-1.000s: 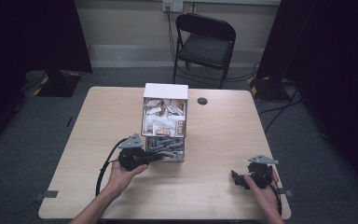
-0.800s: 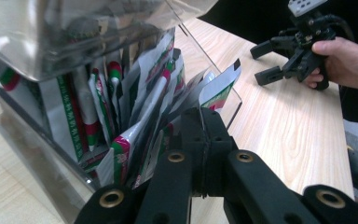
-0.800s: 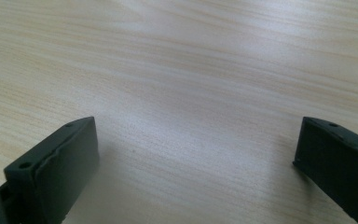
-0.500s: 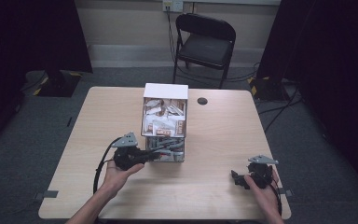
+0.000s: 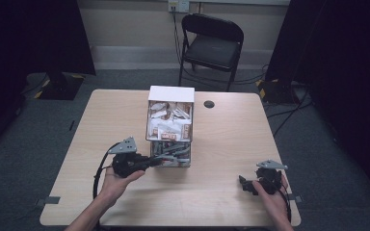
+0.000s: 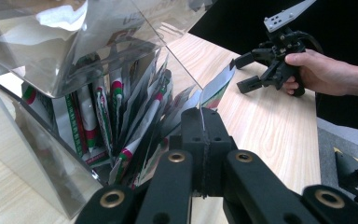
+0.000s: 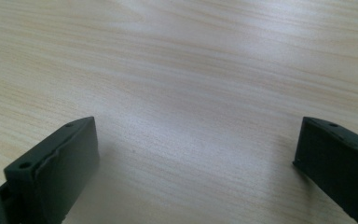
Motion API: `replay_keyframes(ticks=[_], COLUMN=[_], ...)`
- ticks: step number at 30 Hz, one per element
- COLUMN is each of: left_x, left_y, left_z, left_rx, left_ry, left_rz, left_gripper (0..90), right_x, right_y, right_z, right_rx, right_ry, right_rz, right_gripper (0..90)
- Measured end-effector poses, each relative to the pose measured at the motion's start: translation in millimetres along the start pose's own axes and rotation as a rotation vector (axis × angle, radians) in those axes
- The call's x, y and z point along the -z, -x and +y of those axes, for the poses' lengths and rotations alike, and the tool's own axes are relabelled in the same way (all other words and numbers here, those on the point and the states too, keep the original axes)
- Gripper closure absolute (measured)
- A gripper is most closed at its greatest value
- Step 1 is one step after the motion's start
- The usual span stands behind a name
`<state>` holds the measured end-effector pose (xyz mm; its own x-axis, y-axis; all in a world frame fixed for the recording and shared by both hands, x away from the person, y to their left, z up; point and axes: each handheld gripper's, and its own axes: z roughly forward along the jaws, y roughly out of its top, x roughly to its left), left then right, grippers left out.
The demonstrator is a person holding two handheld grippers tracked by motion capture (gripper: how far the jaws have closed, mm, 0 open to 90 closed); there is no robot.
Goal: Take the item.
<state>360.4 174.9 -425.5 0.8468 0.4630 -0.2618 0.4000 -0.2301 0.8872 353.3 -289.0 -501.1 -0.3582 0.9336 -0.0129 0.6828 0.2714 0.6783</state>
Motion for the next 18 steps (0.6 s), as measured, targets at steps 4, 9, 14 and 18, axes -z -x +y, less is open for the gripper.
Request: replay_keyframes(ticks=[4,9,14,18], left_x=[4.8,8.7,12.6,17.2], left_y=[1.8,4.1,6.5,7.9], left_z=[1.7,2.8,2.8,3.2], left_rx=[0.001,0.004,0.003,0.004], left_ry=[0.011,0.02,0.018,0.031], left_rz=[-0.003,-0.011,-0.016,-0.025], left_gripper=[90.0,90.0,90.0,90.0], right_x=[0.0,0.0,0.0,0.0], right_y=[0.0,0.0,0.0,0.0], right_z=[0.0,0.0,0.0,0.0], right_rx=[0.0,0.0,0.0,0.0], right_ry=[0.0,0.0,0.0,0.0], right_rz=[0.0,0.0,0.0,0.0], right_gripper=[0.0,0.0,0.0,0.0])
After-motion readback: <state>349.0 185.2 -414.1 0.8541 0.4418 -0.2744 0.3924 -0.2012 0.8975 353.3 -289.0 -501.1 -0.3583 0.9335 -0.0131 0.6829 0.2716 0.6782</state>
